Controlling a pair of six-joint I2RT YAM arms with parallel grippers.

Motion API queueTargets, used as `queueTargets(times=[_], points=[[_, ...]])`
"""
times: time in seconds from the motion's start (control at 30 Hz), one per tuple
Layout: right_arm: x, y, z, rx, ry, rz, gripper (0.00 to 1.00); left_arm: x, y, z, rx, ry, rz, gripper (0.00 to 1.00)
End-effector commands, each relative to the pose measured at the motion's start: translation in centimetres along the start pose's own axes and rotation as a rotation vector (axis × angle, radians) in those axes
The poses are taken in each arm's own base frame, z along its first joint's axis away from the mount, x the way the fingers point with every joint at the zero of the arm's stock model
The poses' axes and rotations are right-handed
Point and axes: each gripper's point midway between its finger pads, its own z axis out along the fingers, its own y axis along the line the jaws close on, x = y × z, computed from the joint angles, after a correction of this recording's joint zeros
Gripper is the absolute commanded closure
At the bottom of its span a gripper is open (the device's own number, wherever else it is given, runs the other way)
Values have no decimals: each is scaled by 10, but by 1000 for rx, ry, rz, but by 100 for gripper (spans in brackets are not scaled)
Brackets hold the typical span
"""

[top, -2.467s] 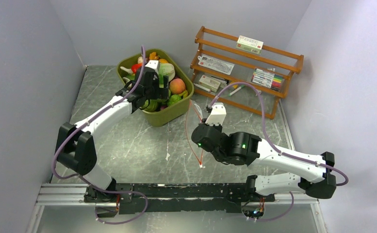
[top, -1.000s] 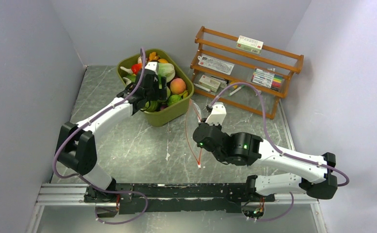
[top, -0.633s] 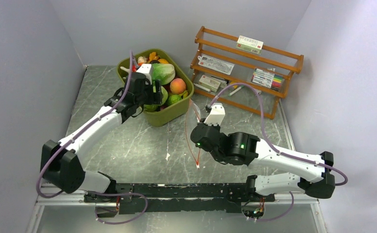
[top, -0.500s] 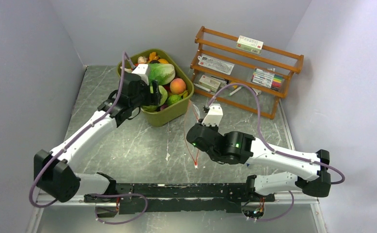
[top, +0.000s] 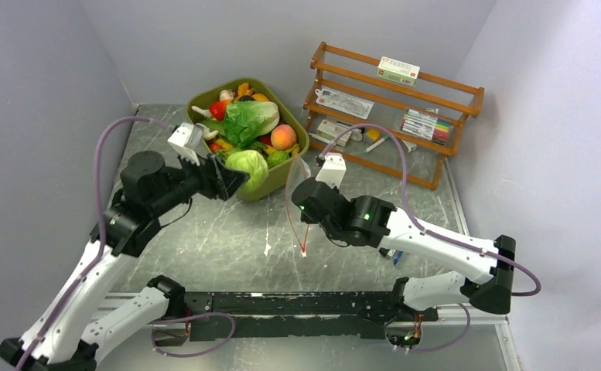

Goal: Place the food in the zip-top bag and seal the zipper

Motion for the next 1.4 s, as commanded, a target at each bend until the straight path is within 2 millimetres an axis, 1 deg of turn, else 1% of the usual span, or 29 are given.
queueTargets(times=[0.0, 0.1, 0.17, 0.2, 0.23, 0.47, 0.67, 0.77, 0.87, 1.0, 1.1, 1.17, 1.27, 1.37], points=[[-11, 6, 9, -19, 11, 3, 100, 16, -46, -32, 231, 41, -121, 46], [-9, 14, 11, -54, 20, 10, 100, 13, -74, -48, 396, 7, -195, 46], [-7, 19, 11, -81, 24, 17, 100, 12, -89, -54, 498, -1, -241, 46], [-6, 20, 11, -88, 26, 21, 100, 16, -95, -56, 548, 10, -261, 46], [-6, 21, 11, -97, 25, 26, 100, 14, -100, -57, 584, 1, -267, 47], [-8, 31, 6, -160, 24, 44, 100, 28, -98, -42, 628, 32, -329, 48], [-6, 29, 6, -162, 27, 44, 100, 29, -105, -41, 715, 13, -360, 48], [-7, 33, 4, -191, 22, 53, 100, 29, -99, -35, 684, -8, -358, 49], [-8, 39, 1, -225, 22, 51, 100, 34, -88, -25, 617, -11, -345, 50], [-11, 40, -2, -246, 10, 59, 100, 44, -58, -9, 405, 18, -289, 51], [-14, 38, -4, -240, -2, 67, 100, 49, -38, -5, 280, 37, -256, 51], [-17, 39, -5, -245, -10, 67, 100, 52, -29, -3, 227, 50, -241, 52], [-20, 48, -5, -282, -19, 53, 100, 55, -24, -1, 200, 64, -230, 53], [-21, 61, -3, -331, -22, 17, 100, 54, -25, -1, 203, 66, -227, 53]])
